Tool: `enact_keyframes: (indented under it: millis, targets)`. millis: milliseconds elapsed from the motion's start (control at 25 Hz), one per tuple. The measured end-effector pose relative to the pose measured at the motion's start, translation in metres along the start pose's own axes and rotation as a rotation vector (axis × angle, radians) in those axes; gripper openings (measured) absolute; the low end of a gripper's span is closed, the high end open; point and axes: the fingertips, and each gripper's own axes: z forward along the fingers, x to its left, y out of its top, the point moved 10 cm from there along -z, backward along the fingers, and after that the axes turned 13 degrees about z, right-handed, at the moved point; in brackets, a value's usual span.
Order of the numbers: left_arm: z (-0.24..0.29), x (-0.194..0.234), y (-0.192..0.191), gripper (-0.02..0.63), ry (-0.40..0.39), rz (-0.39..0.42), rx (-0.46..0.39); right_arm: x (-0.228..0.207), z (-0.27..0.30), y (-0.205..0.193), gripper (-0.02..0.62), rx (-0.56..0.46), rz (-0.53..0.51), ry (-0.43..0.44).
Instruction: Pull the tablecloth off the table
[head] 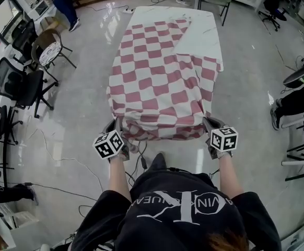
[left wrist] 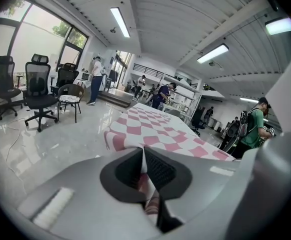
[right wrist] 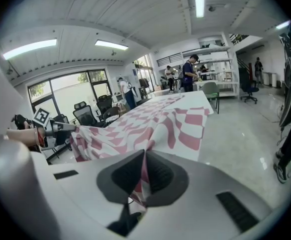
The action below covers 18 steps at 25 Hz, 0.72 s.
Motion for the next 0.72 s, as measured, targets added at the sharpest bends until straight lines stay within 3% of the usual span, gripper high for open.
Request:
enact_keyframes:
  millis: [720]
  targets:
    - [-0.047,-0.059,0.017,0.014,0.065,-0.039,0.021,-0.019,-0.049,0.034,0.016,0.059,-0.033,0.072]
